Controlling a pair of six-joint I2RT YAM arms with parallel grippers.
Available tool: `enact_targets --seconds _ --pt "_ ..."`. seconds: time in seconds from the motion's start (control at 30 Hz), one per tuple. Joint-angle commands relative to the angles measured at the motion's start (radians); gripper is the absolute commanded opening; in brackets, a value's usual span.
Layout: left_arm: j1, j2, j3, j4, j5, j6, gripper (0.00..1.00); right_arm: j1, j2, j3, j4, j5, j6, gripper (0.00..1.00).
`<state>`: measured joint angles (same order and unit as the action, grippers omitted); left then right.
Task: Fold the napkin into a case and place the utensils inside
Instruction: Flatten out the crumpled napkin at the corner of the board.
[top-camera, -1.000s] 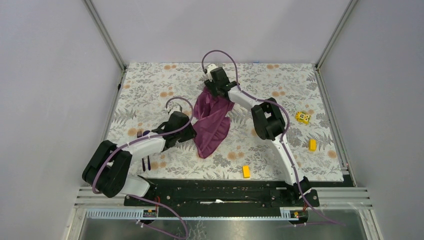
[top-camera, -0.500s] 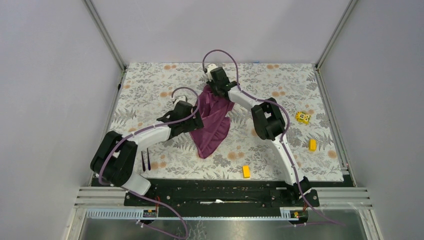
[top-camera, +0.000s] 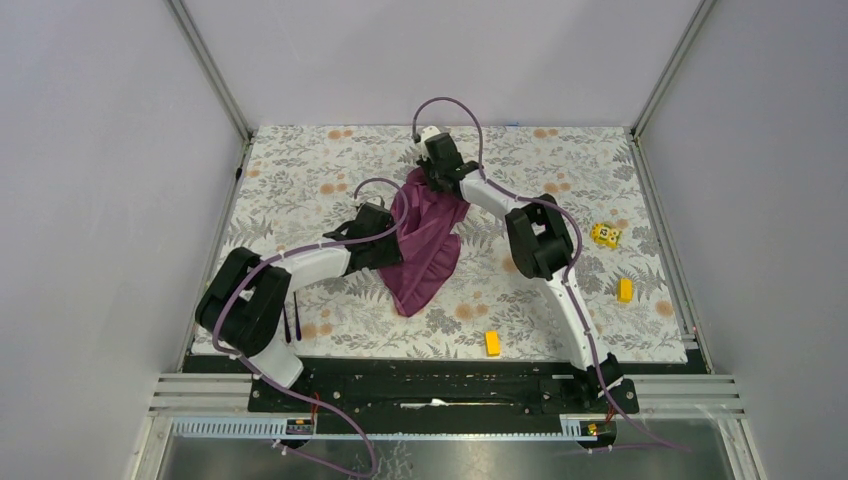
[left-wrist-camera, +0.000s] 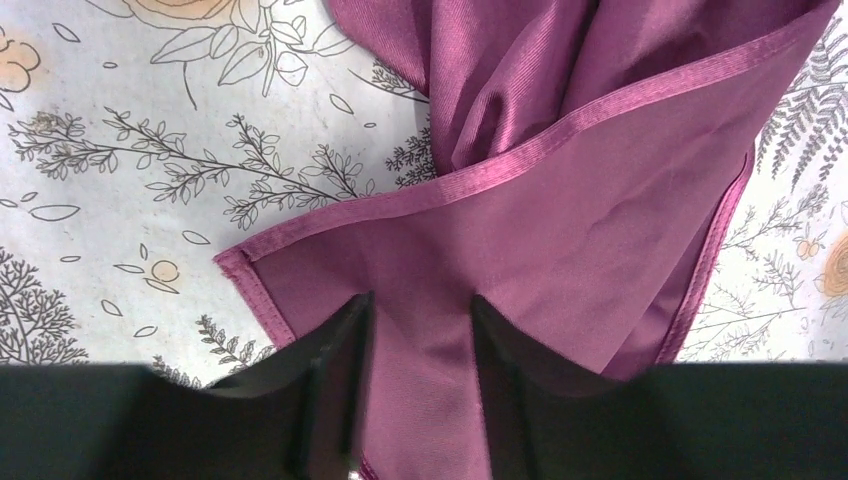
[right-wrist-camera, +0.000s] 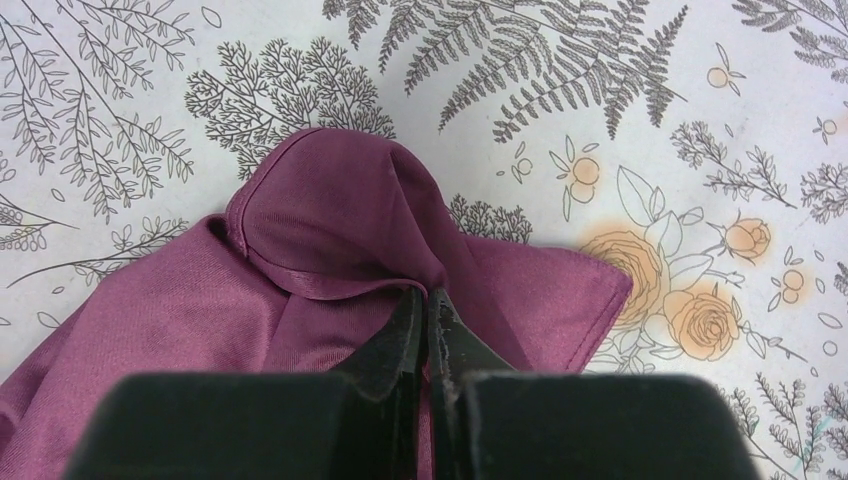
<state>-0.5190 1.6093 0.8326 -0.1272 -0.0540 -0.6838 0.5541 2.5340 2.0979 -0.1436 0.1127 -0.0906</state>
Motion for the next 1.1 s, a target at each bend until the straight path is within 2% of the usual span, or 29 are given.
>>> enact_targets --seconds 0.0,0.17,0.23,0.4,0.47,0.57,0.67,0.7,0.73,0.8,0.87,1.03,1.07 --pt "-0.004 -0.052 0.017 0.030 -0.043 0.018 0.37 -0.023 -0.119 -0.014 0.019 -0.009 0.083 0.00" --pt "-0.003 -0.079 0.054 0.009 -0.064 0.036 0.14 -0.058 -0.201 -0.040 -0.002 0.019 0.235 0.00" --pt "-0.004 -0.091 0.072 -0.005 -0.091 0.042 0.00 -0.085 -0.249 -0.067 -0.009 0.012 0.308 0.00" --pt "0.002 -0.101 0.126 -0.023 -0.118 0.063 0.00 -0.157 -0.353 -0.102 -0.040 -0.072 0.450 0.00" --pt "0.009 -0.104 0.136 -0.010 -0.072 0.077 0.02 -0.177 -0.405 -0.136 -0.042 -0.144 0.480 0.00" --pt "0.018 -0.120 0.129 0.026 -0.009 0.066 0.08 -0.195 -0.498 -0.206 -0.062 -0.165 0.515 0.00" --pt "0.022 -0.123 0.125 0.048 0.099 0.058 0.00 -0.213 -0.626 -0.313 -0.077 -0.140 0.552 0.00" --pt "0.022 -0.122 0.124 0.062 0.157 0.064 0.02 -0.220 -0.673 -0.377 -0.079 -0.123 0.563 0.00" --pt "0.022 -0.118 0.124 0.068 0.202 0.067 0.10 -0.227 -0.720 -0.431 -0.077 -0.098 0.570 0.00" --pt "0.023 -0.097 0.130 0.055 0.253 0.052 0.42 -0.241 -0.803 -0.545 -0.054 -0.081 0.582 0.00" --pt "0.032 -0.061 0.147 0.030 0.269 0.026 0.57 -0.257 -0.871 -0.653 -0.019 -0.079 0.583 0.00" --pt "0.075 0.016 0.169 -0.007 0.253 -0.080 0.62 -0.282 -0.936 -0.739 -0.007 -0.094 0.567 0.00" --pt "0.076 0.004 0.147 0.011 0.224 -0.099 0.66 -0.283 -0.942 -0.745 -0.007 -0.098 0.564 0.00"
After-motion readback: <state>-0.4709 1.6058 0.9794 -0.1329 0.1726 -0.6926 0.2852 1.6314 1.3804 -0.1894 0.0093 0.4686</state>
